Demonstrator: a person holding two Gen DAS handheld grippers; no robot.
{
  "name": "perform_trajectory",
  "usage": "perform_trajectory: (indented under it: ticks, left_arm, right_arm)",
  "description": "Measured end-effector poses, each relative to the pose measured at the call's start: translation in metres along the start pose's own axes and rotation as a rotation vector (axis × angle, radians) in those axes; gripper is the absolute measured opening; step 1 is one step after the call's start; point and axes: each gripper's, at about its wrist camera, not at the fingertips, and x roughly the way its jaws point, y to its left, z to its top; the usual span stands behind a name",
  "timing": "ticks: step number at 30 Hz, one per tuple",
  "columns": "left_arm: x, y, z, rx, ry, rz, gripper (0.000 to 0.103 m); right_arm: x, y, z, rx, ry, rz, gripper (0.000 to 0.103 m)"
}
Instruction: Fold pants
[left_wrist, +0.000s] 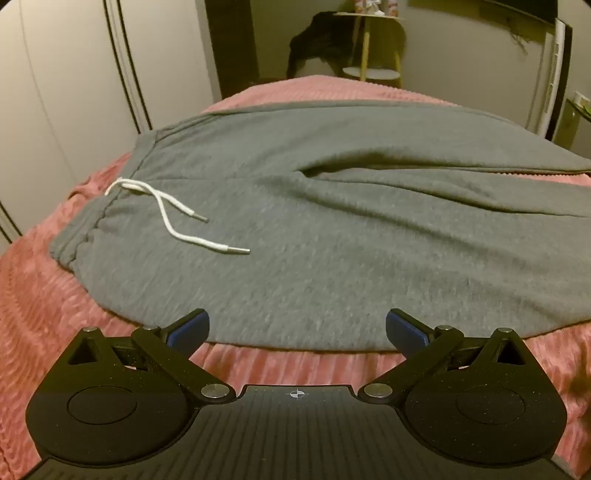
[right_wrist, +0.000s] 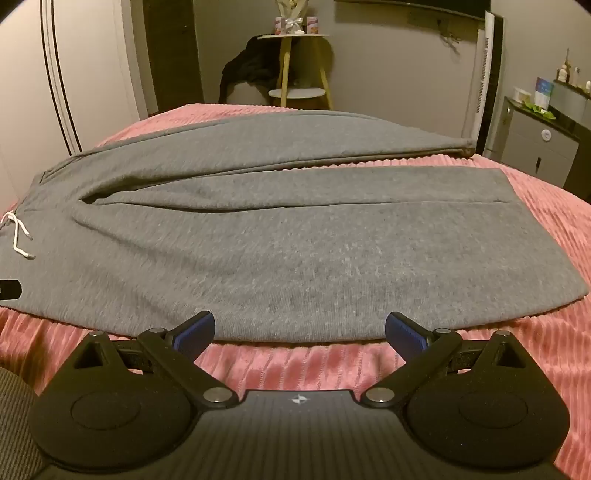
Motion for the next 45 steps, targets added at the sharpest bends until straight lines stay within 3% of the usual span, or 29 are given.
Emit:
perform_trajectory:
  ticks: [12,45]
  left_arm:
    - [0.001,0.015,0.000,-0.045,0.008,-0.017,0.103]
    - [0.003,0.009,-0.001,-0.055,0.018,-0.004,0.103]
  right_arm:
    - [-0.001,-0.001,0.001,-0.001,-0.005,-0.004,0.099]
    - [-0.005,-0.005,0.002,0.023,-0.016,-0.002,0.099]
